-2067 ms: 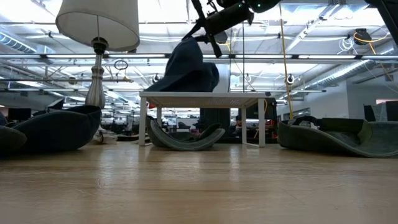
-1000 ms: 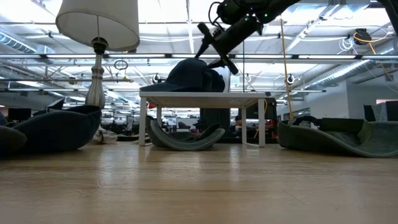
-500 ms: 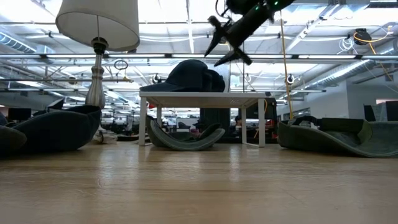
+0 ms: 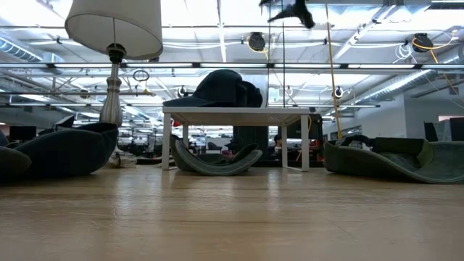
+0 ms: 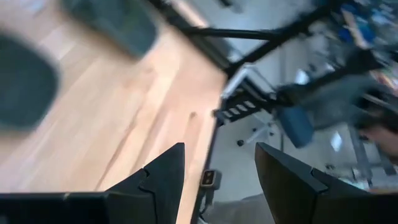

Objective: Pick & Place hat
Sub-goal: Stack the blue cap on the blue caps on the shelf

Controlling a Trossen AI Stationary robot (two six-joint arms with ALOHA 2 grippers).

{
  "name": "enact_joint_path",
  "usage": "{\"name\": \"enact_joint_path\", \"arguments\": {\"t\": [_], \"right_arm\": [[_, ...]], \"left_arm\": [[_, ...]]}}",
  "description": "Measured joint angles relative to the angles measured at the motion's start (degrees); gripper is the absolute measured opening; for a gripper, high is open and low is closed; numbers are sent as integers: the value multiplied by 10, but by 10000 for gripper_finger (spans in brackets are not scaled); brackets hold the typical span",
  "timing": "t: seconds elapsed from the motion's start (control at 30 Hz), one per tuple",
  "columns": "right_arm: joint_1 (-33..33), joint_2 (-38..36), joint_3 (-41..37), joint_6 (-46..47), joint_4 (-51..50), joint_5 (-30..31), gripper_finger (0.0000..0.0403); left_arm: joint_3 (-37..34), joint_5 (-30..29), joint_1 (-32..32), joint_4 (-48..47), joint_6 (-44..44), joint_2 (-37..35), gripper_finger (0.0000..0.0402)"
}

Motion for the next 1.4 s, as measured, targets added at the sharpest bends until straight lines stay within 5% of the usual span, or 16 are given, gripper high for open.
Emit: {"name": "enact_joint_path", "arguments": {"t": [0.2, 0.7, 1.4], "right_arm": [[59, -42, 0, -27, 15, -2, 197], [153, -68, 0, -151, 38, -1, 196], [164, -68, 0, -183, 35, -2, 196]], "left_arm": [[0, -45, 0, -68, -140, 21, 200], [0, -25, -8, -234, -383, 188, 200], [0, -24, -58, -286, -531, 362, 200]]}}
